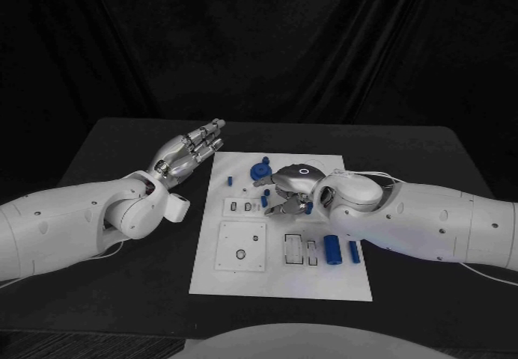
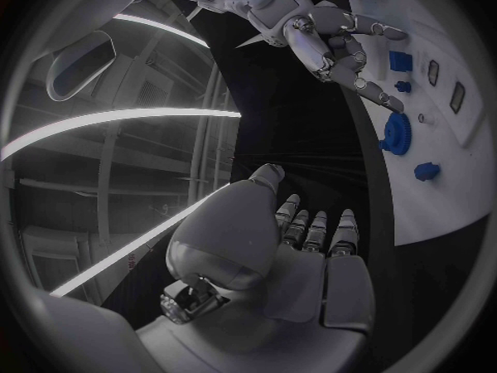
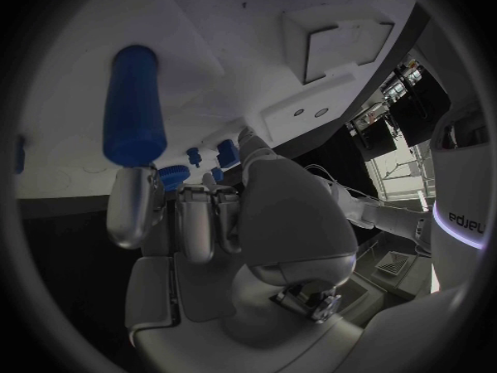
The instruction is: Assemble the parts on the task board
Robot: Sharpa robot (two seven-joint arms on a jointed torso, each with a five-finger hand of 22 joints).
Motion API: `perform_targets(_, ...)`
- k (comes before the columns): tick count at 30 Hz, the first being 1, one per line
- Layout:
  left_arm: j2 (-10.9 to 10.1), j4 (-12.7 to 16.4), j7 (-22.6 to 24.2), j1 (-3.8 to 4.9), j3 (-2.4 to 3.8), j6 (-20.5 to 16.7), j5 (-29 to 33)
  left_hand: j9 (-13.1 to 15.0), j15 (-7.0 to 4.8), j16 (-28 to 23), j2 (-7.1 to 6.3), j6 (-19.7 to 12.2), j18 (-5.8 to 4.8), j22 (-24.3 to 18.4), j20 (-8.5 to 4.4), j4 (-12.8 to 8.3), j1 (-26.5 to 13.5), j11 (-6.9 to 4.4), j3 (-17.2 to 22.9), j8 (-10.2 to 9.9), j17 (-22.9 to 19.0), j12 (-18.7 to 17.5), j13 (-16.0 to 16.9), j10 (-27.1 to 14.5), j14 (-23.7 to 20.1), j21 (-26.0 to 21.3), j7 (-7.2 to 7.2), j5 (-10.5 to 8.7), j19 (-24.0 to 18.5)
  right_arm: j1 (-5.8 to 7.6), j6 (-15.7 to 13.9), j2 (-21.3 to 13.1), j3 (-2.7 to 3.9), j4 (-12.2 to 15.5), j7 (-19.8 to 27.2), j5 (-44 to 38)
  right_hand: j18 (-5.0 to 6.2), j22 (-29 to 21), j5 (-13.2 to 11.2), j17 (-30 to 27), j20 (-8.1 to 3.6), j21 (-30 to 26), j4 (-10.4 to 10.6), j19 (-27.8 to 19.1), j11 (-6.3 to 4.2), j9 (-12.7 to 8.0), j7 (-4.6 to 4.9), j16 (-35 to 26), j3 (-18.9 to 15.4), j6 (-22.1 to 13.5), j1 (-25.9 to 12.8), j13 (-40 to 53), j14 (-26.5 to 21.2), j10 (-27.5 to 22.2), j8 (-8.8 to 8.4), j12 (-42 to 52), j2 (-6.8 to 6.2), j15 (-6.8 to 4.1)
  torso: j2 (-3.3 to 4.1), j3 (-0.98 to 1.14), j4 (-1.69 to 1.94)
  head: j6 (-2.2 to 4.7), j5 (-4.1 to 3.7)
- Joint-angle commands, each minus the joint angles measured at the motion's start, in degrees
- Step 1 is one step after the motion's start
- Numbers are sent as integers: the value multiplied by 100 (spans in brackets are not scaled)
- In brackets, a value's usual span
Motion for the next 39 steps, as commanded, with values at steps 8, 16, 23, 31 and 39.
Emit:
perform_targets(8, -106, 182, 75, 32, 8, -356, 3, 13, 46, -21, -199, 112, 53, 16, 212, -145, -65, 38, 76, 17, -6, 38, 14, 10, 8, -2, 10, -19, 35, 561, -1318, -464, 24, 689, 172, 29, 36, 1051, -52, 1431, -49, 78, 244, 51, -50, -10, -8, 28, 39, 211, -60, 1509, 578, 585, 39, 14, -113, -56, -13, 5, 15, 89, 89)
perform_targets(16, -272, 458, -51, 213, 10, -1040, -65, 43, 346, 144, -439, 396, 68, 200, 523, -152, -63, 731, 103, 56, 111, 1264, 271, 658, 320, 304, 121, -420, 505, 1205, -1080, -1175, 26, 1346, 69, 692, 42, 1039, -205, 1395, -33, 31, 478, 33, -1, 35, 61, -5, 59, 845, -244, 1509, 567, 585, 167, 14, -81, -23, -35, 23, 48, 184, 76)
perform_targets(23, -113, 404, -1239, 855, 10, -1284, -1178, 68, 777, 2197, -759, 590, -143, 919, 504, 673, -558, 1344, -341, 79, 1167, 3844, 1035, 2754, 3899, 1893, 223, -2110, 3433, 1393, -508, -1714, 8, 1479, -119, 1107, 49, 1027, -203, 1365, 10, -16, 445, 8, 59, 93, 134, -32, 76, 1383, -259, 1509, 557, 585, 298, 14, 42, 27, -87, 35, 8, 232, 98)
perform_targets(31, 203, 292, -3237, 1320, 10, -411, -2389, 419, 20, 6153, -588, 2733, 15, 1769, -94, 640, -1469, 539, -1326, 999, 3347, 6735, 2976, 4098, 4964, 3479, 658, -3247, 5357, 1376, 174, -1958, 0, 1383, -349, 1217, 73, 998, -140, 1286, 31, -129, 411, -42, 67, 78, 134, -105, 104, 1509, -164, 1385, 530, 491, 333, -98, 154, 41, -178, 32, -65, 231, 112)
perform_targets(39, 700, 80, -4761, 1429, 10, 916, -3555, 1196, -396, 8949, -566, 3861, -279, 5240, -471, 705, -1353, 118, -1509, 2345, 8752, 8808, 8956, 8981, 8827, 6866, 258, -2447, 6793, 1309, 435, -2170, -1, 1345, -454, 1227, 88, 977, -94, 1215, 37, -209, 400, -78, 63, 67, 130, -172, 95, 1614, -115, 1238, 506, 382, 361, -233, 197, 40, -251, 69, -144, 124, 127)
